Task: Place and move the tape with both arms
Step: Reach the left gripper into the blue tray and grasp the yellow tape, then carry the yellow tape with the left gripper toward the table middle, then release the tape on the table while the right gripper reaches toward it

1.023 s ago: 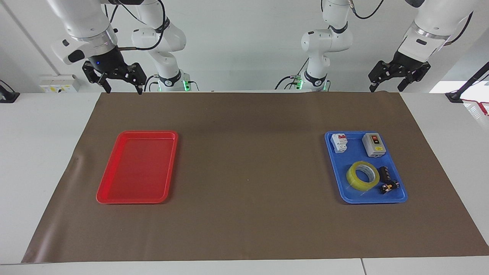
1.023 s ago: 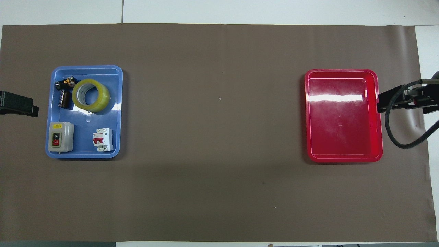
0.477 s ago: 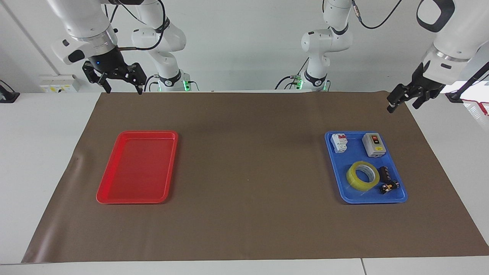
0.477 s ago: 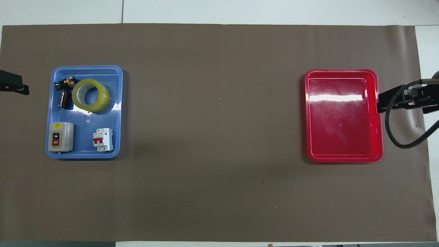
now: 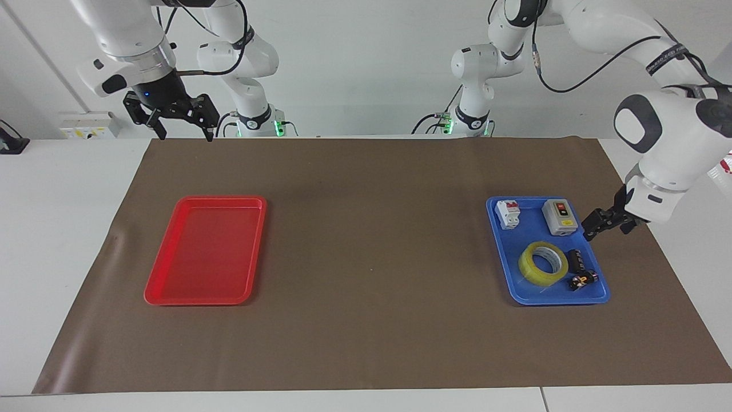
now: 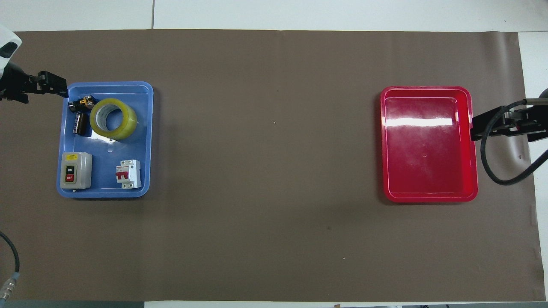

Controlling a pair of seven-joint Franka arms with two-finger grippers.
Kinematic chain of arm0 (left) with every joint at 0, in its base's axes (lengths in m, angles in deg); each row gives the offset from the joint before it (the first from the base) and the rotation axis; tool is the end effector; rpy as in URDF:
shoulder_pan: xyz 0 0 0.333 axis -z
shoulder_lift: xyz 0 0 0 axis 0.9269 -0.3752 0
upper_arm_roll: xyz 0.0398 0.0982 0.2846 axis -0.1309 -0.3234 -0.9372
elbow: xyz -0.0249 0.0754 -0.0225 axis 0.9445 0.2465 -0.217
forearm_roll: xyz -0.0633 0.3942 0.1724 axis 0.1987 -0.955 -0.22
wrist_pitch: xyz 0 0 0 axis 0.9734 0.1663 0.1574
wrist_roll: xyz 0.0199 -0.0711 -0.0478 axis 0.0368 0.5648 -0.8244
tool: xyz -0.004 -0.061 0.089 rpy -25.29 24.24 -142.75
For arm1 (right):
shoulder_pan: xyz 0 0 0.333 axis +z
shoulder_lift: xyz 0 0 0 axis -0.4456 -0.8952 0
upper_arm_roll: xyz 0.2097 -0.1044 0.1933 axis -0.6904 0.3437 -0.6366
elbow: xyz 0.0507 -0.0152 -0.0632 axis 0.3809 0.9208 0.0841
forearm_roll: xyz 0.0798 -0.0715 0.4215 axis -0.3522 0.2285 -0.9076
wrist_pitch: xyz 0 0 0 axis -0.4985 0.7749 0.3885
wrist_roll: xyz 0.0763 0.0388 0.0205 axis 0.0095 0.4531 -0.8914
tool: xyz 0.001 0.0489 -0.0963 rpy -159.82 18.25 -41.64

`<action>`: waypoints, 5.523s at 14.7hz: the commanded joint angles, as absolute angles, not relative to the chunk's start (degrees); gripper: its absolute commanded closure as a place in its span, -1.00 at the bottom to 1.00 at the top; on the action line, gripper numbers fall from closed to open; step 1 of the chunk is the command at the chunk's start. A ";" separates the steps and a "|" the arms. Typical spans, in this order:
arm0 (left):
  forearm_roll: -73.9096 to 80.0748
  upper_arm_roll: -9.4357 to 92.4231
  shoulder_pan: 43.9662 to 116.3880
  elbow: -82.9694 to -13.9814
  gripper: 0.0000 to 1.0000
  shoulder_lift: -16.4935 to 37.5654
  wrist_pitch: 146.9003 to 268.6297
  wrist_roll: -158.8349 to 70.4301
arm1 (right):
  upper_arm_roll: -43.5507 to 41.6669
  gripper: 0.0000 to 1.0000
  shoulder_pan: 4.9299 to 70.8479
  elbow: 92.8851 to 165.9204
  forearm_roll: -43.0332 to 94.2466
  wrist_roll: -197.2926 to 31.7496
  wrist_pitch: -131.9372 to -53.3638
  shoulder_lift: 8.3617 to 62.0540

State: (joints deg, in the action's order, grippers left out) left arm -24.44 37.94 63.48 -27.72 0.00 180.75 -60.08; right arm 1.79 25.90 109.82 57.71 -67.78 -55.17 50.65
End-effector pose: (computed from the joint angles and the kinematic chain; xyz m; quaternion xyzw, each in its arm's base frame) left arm 0.7037 0.0637 0.4248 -0.9990 -0.0327 -0.0201 0.0215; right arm 0.5761 0.0361 0.6519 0.9989 -0.0280 -0.0330 0.0163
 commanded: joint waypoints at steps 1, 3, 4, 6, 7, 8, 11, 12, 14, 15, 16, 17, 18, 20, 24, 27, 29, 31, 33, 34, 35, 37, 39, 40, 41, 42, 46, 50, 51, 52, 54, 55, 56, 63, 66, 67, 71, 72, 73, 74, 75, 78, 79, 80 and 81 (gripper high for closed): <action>-23.12 38.29 62.33 -34.35 -1.00 0.12 188.18 -61.23 | 1.51 -1.00 25.15 110.55 57.95 -69.41 -55.82 51.43; -21.62 38.20 63.12 -38.49 -0.98 0.29 189.70 -58.44 | 1.51 -1.00 25.23 110.64 57.87 -69.41 -55.82 51.43; -21.53 38.55 63.39 -39.03 -0.98 0.21 190.31 -57.20 | 1.51 -1.00 25.23 110.73 57.87 -69.41 -55.82 51.43; -21.53 38.55 64.35 -39.21 -0.98 -0.84 191.89 -57.18 | 1.51 -1.00 25.32 110.64 57.87 -69.50 -55.82 51.52; -21.53 38.38 64.36 -39.30 -0.98 -0.85 191.38 -57.36 | 1.51 -1.00 25.32 110.64 57.87 -69.50 -55.82 51.43; -21.53 38.38 64.27 -39.12 -1.00 -0.85 191.37 -57.19 | 1.51 -1.00 25.23 110.64 57.87 -69.41 -55.82 51.52; -21.35 38.38 64.44 -39.12 -1.00 -1.20 192.69 -56.83 | 1.51 -1.00 25.23 110.64 57.87 -69.50 -55.82 51.52; -21.26 38.55 64.62 -39.21 -1.00 -1.46 193.56 -55.70 | 1.51 -1.00 25.23 110.64 57.87 -69.50 -55.82 51.52; -21.26 38.55 65.58 -39.12 -1.00 -2.78 194.53 -55.08 | 1.51 -1.00 25.23 110.64 57.87 -69.50 -55.82 51.43; -21.26 38.55 65.67 -39.73 -1.00 -2.87 195.58 -54.81 | 1.51 -1.00 25.23 110.64 57.87 -69.50 -55.82 51.43; -21.26 38.38 65.85 -40.17 -1.00 -2.87 195.85 -54.72 | 1.51 -1.00 25.23 110.64 57.87 -69.50 -55.82 51.43; -21.26 38.38 65.50 -40.35 -1.00 -2.96 196.47 -55.07 | 1.51 -1.00 25.15 110.64 57.87 -69.50 -55.82 51.43; -21.26 38.55 65.15 -41.13 -1.00 -3.13 196.99 -55.42 | 1.51 -1.00 25.15 110.64 57.87 -69.50 -55.82 51.52; -21.26 38.55 65.23 -41.93 -0.99 -2.87 196.48 -55.43 | 1.51 -1.00 25.23 110.64 57.87 -69.50 -55.82 51.52; -21.26 38.55 64.01 -43.33 -0.98 -2.35 196.12 -55.95 | 1.51 -1.00 25.15 110.73 57.87 -69.50 -55.82 51.52; -21.26 38.55 64.10 -45.35 -0.67 -1.73 196.03 -56.13 | 1.51 -1.00 25.15 110.73 57.87 -69.50 -55.82 51.52; -21.26 38.55 64.27 -46.06 -0.36 -1.38 196.21 -55.87 | 1.51 -1.00 25.23 110.64 57.87 -69.50 -55.82 51.52; -21.09 38.55 64.79 -45.19 0.40 -1.64 195.86 -55.34 | 1.51 -1.00 25.15 110.64 57.87 -69.50 -55.82 51.52; -20.21 38.55 65.06 -41.87 1.00 -2.08 192.28 -55.25 | 1.51 -1.00 25.15 110.64 57.87 -69.50 -55.82 51.43; -19.60 38.55 65.06 -40.11 1.00 -2.25 190.51 -55.16 | 1.51 -1.00 25.15 110.64 57.87 -69.50 -55.82 51.52; -18.64 38.55 65.15 -39.39 1.00 -2.26 189.62 -55.16 | 1.51 -1.00 25.23 110.64 57.87 -69.41 -55.82 51.43; -18.36 38.82 66.02 -36.51 1.00 -1.47 185.17 -55.08 | 1.51 -1.00 25.15 110.73 57.87 -69.50 -55.91 51.52; -17.75 38.82 67.60 -29.57 1.00 -1.11 176.74 -54.03 | 1.51 -1.00 25.15 110.64 57.87 -69.50 -55.91 51.52; -16.62 38.73 67.78 -26.58 1.00 -1.11 173.65 -52.37 | 1.51 -1.00 25.15 110.73 57.78 -69.50 -55.91 51.52; -15.91 38.82 68.83 -25.16 1.00 -1.11 172.40 -50.00 | 1.51 -1.00 25.15 110.73 57.78 -69.50 -55.91 51.43; -15.81 38.82 71.01 -24.89 1.00 -1.11 172.48 -46.41 | 1.51 -1.00 25.15 110.73 57.78 -69.50 -55.91 51.52; -16.17 38.64 84.10 -24.97 1.00 -1.29 176.15 -28.48 | 1.51 -1.00 25.15 110.64 57.78 -69.50 -55.82 51.52; -16.69 38.55 94.74 -24.88 1.00 -4.09 179.49 -16.43 | 1.69 -1.00 23.92 110.55 57.52 -69.41 -55.82 51.43; -16.78 38.55 96.68 -24.80 1.00 -5.58 181.07 -14.23 | 1.69 -1.00 23.57 110.55 57.43 -69.41 -55.82 51.43; -17.22 38.29 98.96 -24.53 1.00 -7.51 181.87 -12.73 | 1.69 -1.00 23.56 110.64 57.43 -69.41 -55.82 51.43; -20.11 38.38 101.53 -24.79 1.00 -8.76 184.06 -10.17 | 1.69 -1.00 23.65 110.81 57.51 -69.41 -55.91 51.52; -20.21 38.38 101.71 -25.14 1.00 -9.80 186.78 -8.77 | 1.69 -1.00 23.65 110.90 57.51 -69.32 -55.91 51.52; -20.21 38.55 101.80 -25.67 1.00 -10.34 188.20 -7.89 | 1.69 -1.00 23.65 111.08 57.51 -69.32 -55.91 51.52; -20.12 38.55 103.90 -31.20 1.00 -9.73 194.00 -6.13 | 1.60 -1.00 23.65 112.40 57.43 -70.20 -56.61 52.04; -20.12 38.55 104.17 -31.82 1.00 -9.46 194.45 -5.86 | 1.60 -1.00 23.65 112.57 57.43 -70.38 -56.61 52.13; -20.21 38.55 104.17 -32.52 1.00 -9.29 194.71 -5.77 | 1.60 -1.00 23.65 112.66 57.43 -70.47 -56.61 52.13; -20.30 37.94 104.08 -31.05 -1.00 -9.11 192.53 -5.68 | 1.60 -1.00 23.82 115.12 57.43 -74.59 -57.93 53.36; -20.30 37.42 103.82 -29.73 -1.00 -9.11 190.60 -5.77 | 1.60 -1.00 24.09 115.30 57.43 -74.60 -58.02 53.27; -20.30 36.72 103.38 -28.24 -1.00 -8.76 188.32 -5.94 | 1.43 -1.00 24.26 115.65 57.43 -74.60 -59.07 53.19; -20.38 35.49 103.12 -27.18 -1.00 -7.72 186.47 -6.29 | 1.16 -1.00 24.44 116.52 57.43 -74.60 -61.25 52.92; -20.38 33.56 103.12 -27.17 -1.00 -5.96 185.58 -6.56 | 0.99 -1.00 25.23 117.92 57.43 -74.60 -64.06 52.84; -20.30 31.26 97.69 -26.99 -1.00 1.50 178.13 -13.21 | 0.99 -1.00 30.84 119.17 57.51 -70.93 -72.23 47.76; -20.21 31.26 94.88 -27.08 -1.00 4.13 175.84 -17.07 | 0.99 -1.00 33.21 118.64 57.51 -68.03 -75.39 45.04; -20.21 31.26 91.90 -27.08 -1.00 6.07 173.47 -20.85 | 0.99 -1.00 35.41 118.46 57.69 -65.22 -78.47 42.66; -20.21 31.35 88.56 -27.17 -1.00 8.53 171.44 -25.50 | 0.99 -1.00 38.13 118.55 57.95 -62.50 -82.07 40.29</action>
State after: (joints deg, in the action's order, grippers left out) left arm -19.10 30.82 93.66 -25.32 3.40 175.30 -18.76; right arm 1.00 34.48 119.47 57.56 -66.91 -77.23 45.17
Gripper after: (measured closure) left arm 0.000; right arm 0.000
